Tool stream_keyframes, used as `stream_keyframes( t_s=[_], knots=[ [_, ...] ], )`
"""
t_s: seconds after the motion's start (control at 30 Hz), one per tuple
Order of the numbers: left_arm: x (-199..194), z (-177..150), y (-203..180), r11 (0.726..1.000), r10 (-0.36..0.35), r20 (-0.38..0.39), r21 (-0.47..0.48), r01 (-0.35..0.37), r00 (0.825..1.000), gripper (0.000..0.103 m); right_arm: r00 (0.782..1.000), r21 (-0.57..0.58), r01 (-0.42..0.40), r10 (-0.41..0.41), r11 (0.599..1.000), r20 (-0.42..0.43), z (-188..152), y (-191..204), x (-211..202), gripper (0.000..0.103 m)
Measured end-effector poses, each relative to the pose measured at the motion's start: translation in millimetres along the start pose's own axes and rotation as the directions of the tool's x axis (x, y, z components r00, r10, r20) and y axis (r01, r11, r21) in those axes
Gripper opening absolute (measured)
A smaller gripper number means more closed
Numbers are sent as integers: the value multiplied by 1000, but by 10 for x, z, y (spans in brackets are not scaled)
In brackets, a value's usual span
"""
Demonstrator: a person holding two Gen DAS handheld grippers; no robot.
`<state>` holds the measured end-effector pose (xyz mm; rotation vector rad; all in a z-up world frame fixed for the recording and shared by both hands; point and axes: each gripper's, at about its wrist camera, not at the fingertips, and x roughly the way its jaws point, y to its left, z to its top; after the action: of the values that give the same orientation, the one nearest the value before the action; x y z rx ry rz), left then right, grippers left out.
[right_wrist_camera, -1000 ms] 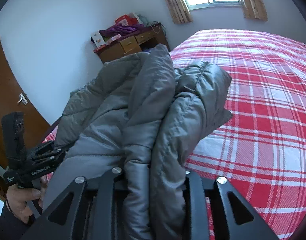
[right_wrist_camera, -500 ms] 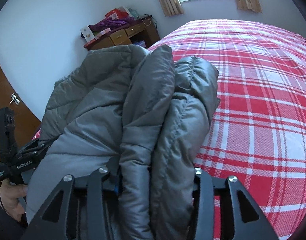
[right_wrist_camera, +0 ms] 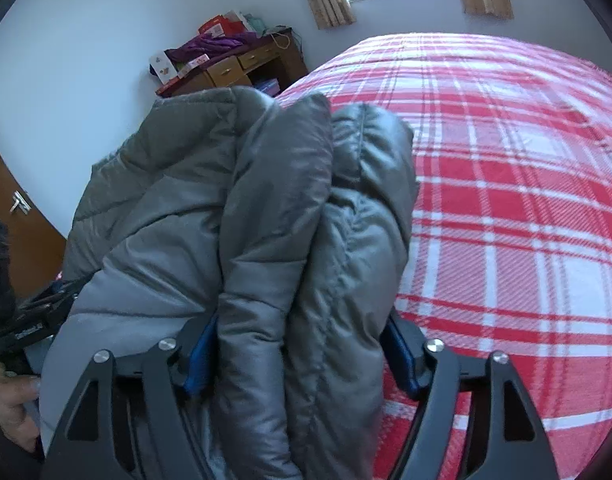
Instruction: Fold large clothes
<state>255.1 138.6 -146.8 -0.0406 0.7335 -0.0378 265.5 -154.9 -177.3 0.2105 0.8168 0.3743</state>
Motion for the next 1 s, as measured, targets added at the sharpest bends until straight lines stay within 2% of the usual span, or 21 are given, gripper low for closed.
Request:
stream_keyframes(
  t_s=[0.17,0.3,0.4,0.53,0.7,1.0],
  knots=[
    [-633,24,-66,1000,5,98,-9,-4,995,96,996,-10,70,-69,998,56,77,125,-481,76],
    [-1232,-8,-64,999,0,180,-39,7,984,96,982,-26,122,-117,992,150,45,327,-1143,79],
    [-1626,-31,-66,999,-12,238,-48,24,971,96,963,-60,138,-120,989,241,-43,547,-1582,90],
    [-1906,-32,-61,996,-35,285,-64,56,958,96,944,-95,132,-95,987,317,-148,811,-2000,90],
    [-2023,-14,-81,997,-36,315,-58,57,948,96,924,-141,143,-81,980,373,-155,1044,-2211,92],
    [-2044,-50,-67,997,-34,320,-60,56,947,96,920,-168,135,-60,976,387,-229,1114,-2299,92]
  ],
)
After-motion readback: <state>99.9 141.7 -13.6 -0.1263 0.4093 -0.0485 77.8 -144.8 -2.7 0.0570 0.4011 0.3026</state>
